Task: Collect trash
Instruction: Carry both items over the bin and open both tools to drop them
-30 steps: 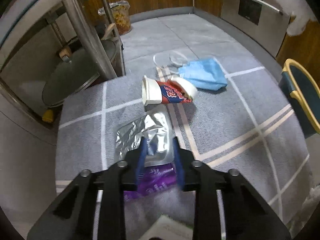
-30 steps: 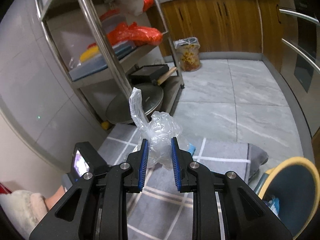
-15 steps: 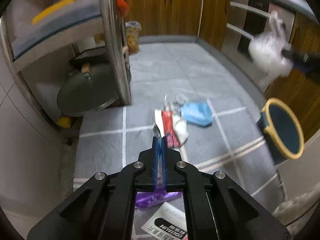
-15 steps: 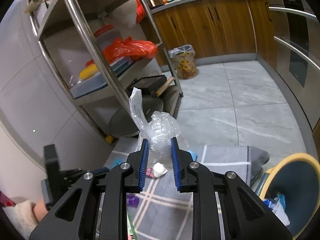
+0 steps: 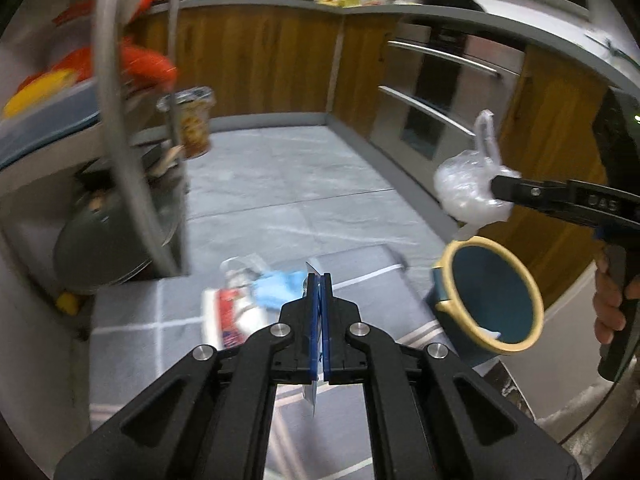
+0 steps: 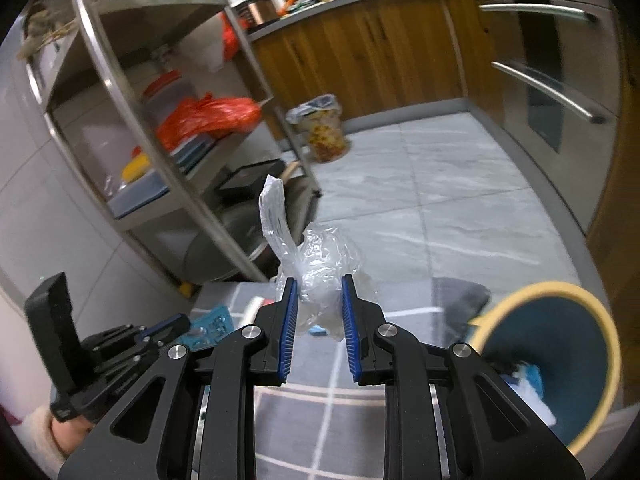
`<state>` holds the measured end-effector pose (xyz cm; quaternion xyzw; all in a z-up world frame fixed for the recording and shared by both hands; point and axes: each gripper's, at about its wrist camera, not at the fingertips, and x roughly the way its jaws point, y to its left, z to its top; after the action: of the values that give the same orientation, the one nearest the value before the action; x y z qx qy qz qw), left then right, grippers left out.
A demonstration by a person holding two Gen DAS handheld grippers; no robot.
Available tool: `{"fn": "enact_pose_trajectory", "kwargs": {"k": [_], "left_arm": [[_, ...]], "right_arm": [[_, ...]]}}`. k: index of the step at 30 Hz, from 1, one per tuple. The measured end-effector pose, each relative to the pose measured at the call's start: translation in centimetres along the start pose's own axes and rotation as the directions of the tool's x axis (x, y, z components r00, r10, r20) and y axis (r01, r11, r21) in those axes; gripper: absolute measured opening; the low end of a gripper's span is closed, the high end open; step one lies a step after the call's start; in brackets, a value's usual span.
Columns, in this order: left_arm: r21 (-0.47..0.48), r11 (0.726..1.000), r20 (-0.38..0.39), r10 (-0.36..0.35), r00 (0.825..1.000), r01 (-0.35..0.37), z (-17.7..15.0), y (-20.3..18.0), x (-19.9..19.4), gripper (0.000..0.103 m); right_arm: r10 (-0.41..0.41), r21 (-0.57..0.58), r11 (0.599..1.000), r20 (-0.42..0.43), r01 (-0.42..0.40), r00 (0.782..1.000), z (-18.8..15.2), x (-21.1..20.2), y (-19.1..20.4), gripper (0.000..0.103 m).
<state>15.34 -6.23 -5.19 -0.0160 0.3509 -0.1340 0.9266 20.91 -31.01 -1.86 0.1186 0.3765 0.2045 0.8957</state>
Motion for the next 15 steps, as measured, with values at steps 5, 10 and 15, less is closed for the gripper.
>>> {"fn": "enact_pose_trajectory", "kwargs": {"k": [5,10,15], "left_arm": [[0.066,0.995,0.012,-0.074,0.997,0.073,1.1,-4.1,1.1,0.001],[0.114,0.984,0.019,-0.137,0.99,0.134,1.6,-7.6,1.8,0.001],[0.186,0.961,-0.009,-0.208,0.978,0.206,1.8,-12.5,3.7,0.001]], "right_arm": [[-0.076,0.033,0.997,0.027,0.076,0.997,0.2,-2.9,-3.9,0.023],[-0.167,0.061,0.985,0.046,0.165,0.985,-0.5,-6.4,-8.1,0.023],[-0.24,0.146,0.961,0.024,0.234,0.97,-2.1,-9.0,-12.7,0.023]]}}
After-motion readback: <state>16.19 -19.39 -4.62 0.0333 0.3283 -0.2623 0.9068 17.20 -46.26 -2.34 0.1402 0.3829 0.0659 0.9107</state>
